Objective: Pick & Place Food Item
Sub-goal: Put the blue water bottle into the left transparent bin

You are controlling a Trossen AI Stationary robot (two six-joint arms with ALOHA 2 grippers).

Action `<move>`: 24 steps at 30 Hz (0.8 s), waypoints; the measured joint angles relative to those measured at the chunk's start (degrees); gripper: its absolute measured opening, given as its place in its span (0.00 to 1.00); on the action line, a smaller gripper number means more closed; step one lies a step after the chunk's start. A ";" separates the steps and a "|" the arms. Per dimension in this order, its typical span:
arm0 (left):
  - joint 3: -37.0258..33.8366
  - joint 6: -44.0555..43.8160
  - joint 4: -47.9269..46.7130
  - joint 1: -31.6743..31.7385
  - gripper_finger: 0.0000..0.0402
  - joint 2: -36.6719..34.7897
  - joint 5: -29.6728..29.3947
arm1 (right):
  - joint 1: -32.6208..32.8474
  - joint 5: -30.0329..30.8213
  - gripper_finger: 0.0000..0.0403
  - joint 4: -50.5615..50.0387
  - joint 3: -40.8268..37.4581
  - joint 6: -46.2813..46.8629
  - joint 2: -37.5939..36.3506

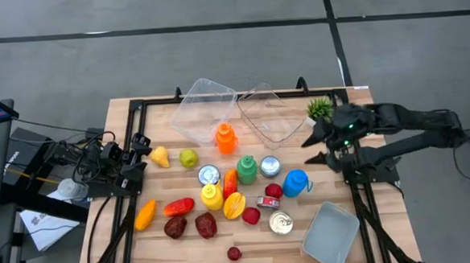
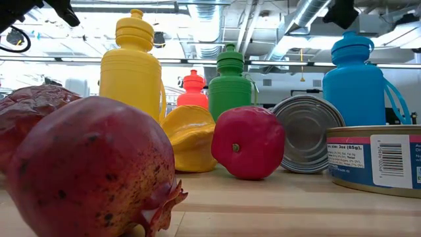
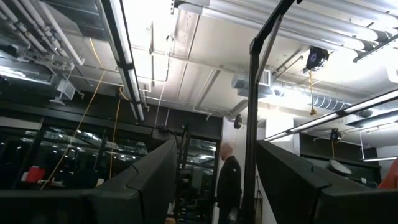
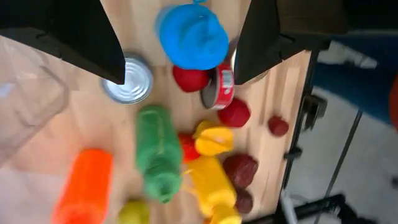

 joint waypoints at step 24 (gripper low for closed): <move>0.00 0.13 -0.02 0.01 0.52 0.00 -0.28 | 6.92 0.05 0.72 -3.96 0.09 -3.11 18.60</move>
